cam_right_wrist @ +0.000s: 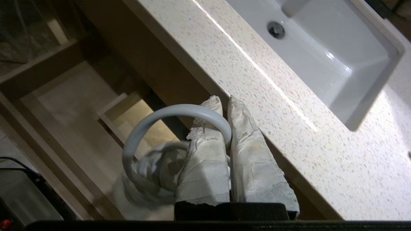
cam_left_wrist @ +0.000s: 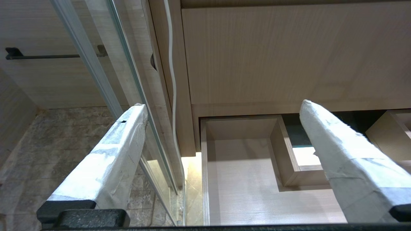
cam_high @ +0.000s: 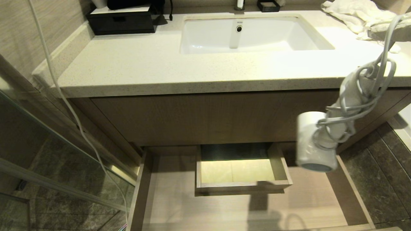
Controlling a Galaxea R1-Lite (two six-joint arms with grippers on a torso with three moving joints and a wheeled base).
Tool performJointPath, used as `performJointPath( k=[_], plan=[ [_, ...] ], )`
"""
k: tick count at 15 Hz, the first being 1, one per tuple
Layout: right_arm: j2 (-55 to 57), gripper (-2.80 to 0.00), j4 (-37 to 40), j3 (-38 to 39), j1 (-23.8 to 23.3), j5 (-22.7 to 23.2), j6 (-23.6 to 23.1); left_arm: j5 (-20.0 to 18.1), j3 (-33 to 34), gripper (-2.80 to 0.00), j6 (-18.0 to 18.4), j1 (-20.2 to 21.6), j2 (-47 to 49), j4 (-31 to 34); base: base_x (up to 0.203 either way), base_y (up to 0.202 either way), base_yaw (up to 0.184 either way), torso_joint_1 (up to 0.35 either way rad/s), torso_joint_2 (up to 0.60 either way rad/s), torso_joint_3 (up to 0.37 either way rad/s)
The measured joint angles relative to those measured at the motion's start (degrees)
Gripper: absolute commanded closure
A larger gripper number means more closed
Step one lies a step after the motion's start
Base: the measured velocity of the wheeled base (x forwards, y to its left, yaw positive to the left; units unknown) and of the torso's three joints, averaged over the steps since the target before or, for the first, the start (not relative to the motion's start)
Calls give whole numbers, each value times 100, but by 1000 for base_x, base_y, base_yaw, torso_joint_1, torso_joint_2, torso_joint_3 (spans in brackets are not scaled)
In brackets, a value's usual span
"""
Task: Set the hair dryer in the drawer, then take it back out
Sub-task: Pick up the hairdryer, then put it into the drawer
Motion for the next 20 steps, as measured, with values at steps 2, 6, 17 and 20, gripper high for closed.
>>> performJointPath(
  k=[2,6,17,20],
  plan=[
    [21,0,39,126,-194,-271,0,0,0,-280,0,0,-2,-1,0,0,0,0,0,0],
    [63,0,158,222,-827,-517,-2,2,0,-280,0,5,0,-1,0,0,0,0,0,0],
    [268,0,143,530,-2625,-541,-362,0,0,-280,0,0,0,-3,0,0,0,0,0,0],
    [272,0,141,808,-3109,-533,-534,1,0,-280,2,0,0,-3,0,0,0,0,0,0]
  ],
)
